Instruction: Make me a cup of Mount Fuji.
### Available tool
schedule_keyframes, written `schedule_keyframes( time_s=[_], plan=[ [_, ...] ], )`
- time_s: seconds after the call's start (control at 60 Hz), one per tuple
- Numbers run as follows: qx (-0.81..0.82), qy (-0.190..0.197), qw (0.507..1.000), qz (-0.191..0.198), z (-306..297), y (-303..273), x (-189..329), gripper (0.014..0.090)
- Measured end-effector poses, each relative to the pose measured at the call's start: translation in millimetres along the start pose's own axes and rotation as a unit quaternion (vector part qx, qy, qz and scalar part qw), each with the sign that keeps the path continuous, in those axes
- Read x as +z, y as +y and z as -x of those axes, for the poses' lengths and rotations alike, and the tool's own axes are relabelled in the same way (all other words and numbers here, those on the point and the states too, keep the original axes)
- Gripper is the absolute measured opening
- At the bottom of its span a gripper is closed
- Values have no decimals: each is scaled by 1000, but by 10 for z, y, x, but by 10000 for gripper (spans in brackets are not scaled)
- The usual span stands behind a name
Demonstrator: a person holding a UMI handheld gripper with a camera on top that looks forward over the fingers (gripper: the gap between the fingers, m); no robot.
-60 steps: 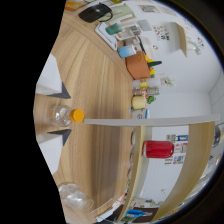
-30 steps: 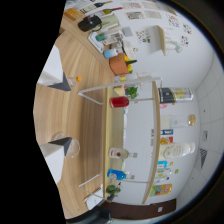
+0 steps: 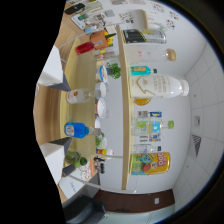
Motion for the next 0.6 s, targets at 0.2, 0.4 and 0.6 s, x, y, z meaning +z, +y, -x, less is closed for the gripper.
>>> schedule_keyframes(
  time_s=[0.2, 0.4, 0.6],
  plan=[
    [-1, 13, 1000, 14, -283, -18, 585, 751],
    [-12, 35, 999, 31, -460, 93, 869, 429],
    [-9, 36, 999, 30, -494, 83, 843, 369]
  ],
)
